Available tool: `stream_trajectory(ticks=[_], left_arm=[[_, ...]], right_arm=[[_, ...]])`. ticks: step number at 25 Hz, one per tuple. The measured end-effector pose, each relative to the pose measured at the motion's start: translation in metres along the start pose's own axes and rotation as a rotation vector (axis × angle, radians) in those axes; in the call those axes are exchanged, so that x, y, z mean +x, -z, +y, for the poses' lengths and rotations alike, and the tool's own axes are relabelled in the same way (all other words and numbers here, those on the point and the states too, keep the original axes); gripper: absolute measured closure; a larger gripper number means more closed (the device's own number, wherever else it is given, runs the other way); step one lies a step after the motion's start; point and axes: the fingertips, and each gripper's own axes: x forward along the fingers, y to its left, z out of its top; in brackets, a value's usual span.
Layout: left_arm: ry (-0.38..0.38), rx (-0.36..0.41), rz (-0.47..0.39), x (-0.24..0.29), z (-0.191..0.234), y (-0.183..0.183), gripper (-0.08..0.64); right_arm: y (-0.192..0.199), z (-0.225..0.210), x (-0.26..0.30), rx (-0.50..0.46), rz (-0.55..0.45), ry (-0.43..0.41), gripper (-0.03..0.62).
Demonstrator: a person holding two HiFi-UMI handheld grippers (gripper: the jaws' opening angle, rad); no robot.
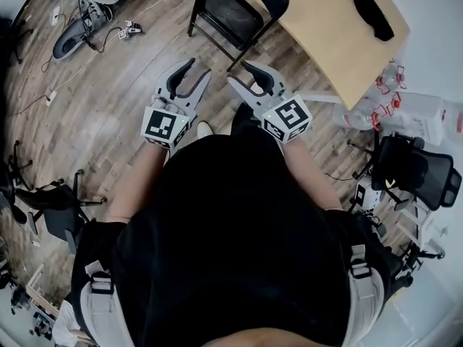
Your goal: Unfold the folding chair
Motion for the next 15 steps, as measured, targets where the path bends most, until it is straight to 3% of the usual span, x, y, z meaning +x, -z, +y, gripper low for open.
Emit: stream_trajectory(ticks=[15], left_arm=[[-0.177, 0.015, 0.009, 0.216, 0.026, -0.052, 0.391]], right_arm=[[-0.065, -0.228, 0.017, -0.042, -0.014, -0.17, 0.416]])
